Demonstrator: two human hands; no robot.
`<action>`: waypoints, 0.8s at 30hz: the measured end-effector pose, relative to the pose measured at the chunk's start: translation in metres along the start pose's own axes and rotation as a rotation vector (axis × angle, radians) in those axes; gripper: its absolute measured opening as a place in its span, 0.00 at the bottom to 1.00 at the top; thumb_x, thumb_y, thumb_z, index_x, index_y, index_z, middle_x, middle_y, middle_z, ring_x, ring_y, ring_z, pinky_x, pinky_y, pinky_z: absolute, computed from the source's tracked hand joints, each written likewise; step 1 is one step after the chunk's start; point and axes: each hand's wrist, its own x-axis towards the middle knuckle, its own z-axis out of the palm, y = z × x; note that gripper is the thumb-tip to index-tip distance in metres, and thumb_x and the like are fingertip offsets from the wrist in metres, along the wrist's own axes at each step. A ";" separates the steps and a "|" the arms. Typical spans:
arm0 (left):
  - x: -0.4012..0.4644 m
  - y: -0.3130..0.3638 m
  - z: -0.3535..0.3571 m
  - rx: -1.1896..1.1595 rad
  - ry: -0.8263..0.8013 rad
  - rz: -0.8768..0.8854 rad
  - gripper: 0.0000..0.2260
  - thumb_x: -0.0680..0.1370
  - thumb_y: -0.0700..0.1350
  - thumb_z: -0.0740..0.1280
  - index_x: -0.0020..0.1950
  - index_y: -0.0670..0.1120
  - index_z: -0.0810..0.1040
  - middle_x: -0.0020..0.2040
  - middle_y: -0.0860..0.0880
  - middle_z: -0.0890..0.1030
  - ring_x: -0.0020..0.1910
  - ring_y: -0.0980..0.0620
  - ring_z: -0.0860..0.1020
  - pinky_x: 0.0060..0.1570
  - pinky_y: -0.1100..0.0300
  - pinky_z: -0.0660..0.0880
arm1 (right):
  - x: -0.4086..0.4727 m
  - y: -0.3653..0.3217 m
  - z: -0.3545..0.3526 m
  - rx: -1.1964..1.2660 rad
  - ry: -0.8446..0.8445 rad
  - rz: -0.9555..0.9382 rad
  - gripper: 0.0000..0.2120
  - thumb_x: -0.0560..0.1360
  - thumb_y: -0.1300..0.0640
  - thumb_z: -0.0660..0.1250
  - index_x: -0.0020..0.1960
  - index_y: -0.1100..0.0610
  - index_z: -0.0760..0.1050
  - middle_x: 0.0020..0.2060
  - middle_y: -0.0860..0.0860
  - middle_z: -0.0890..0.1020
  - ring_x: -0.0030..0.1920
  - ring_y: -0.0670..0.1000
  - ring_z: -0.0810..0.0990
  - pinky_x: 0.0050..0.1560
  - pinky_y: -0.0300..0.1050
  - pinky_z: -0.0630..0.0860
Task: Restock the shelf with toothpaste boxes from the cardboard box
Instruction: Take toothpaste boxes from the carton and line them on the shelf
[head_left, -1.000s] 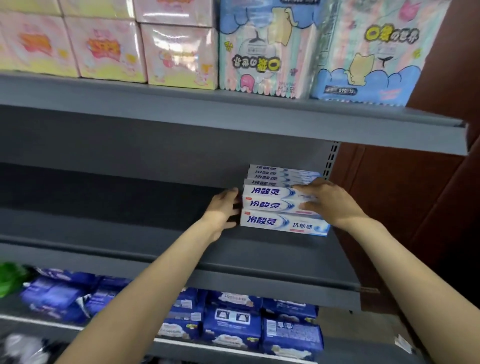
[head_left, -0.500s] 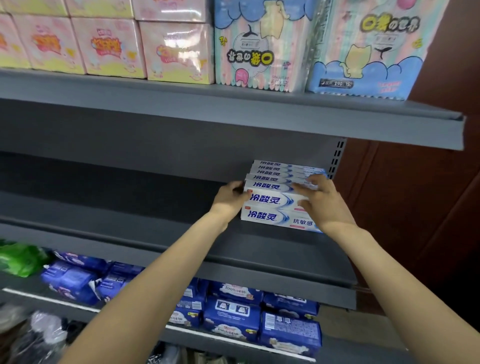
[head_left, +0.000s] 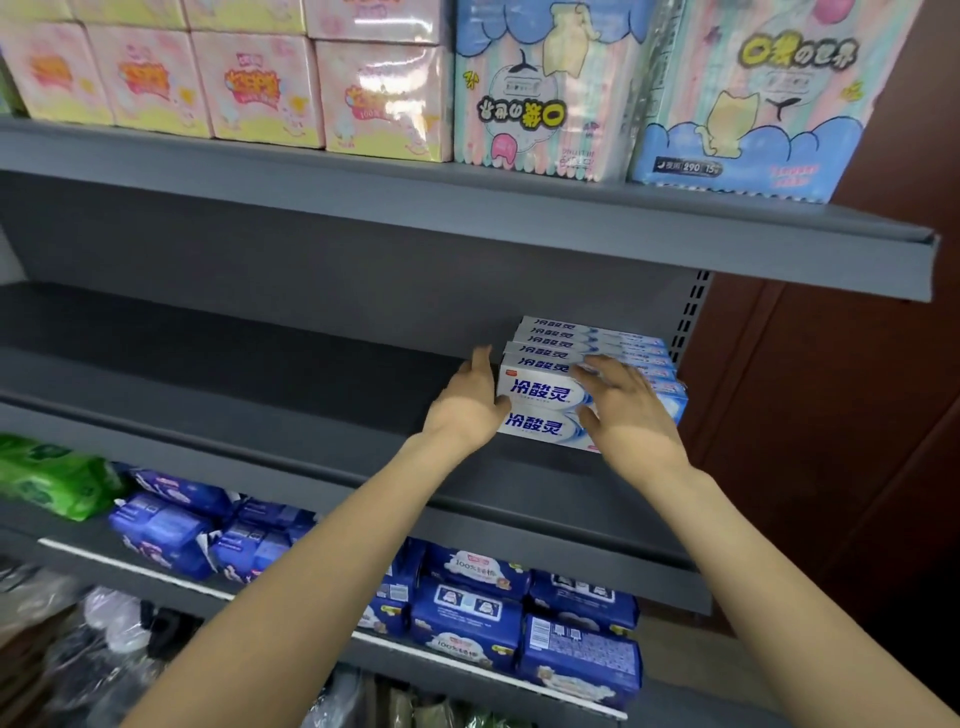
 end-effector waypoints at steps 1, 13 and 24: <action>-0.004 -0.001 -0.004 0.084 0.013 0.014 0.26 0.79 0.43 0.62 0.74 0.47 0.56 0.68 0.43 0.69 0.63 0.42 0.73 0.55 0.50 0.73 | -0.001 -0.006 0.000 0.021 0.012 -0.010 0.22 0.79 0.58 0.60 0.72 0.55 0.64 0.71 0.51 0.65 0.71 0.54 0.61 0.74 0.46 0.54; -0.083 -0.099 -0.101 0.414 0.167 0.275 0.10 0.80 0.46 0.58 0.59 0.47 0.73 0.54 0.48 0.77 0.51 0.46 0.78 0.42 0.55 0.72 | -0.005 -0.165 0.016 0.449 -0.061 -0.064 0.07 0.78 0.58 0.62 0.53 0.52 0.77 0.42 0.50 0.83 0.42 0.48 0.79 0.46 0.45 0.75; -0.200 -0.372 -0.277 0.490 0.259 -0.036 0.11 0.80 0.48 0.58 0.58 0.47 0.75 0.54 0.46 0.81 0.54 0.43 0.78 0.46 0.52 0.73 | -0.017 -0.478 0.126 0.522 -0.276 -0.233 0.08 0.77 0.60 0.62 0.51 0.56 0.79 0.48 0.56 0.83 0.50 0.58 0.80 0.51 0.50 0.74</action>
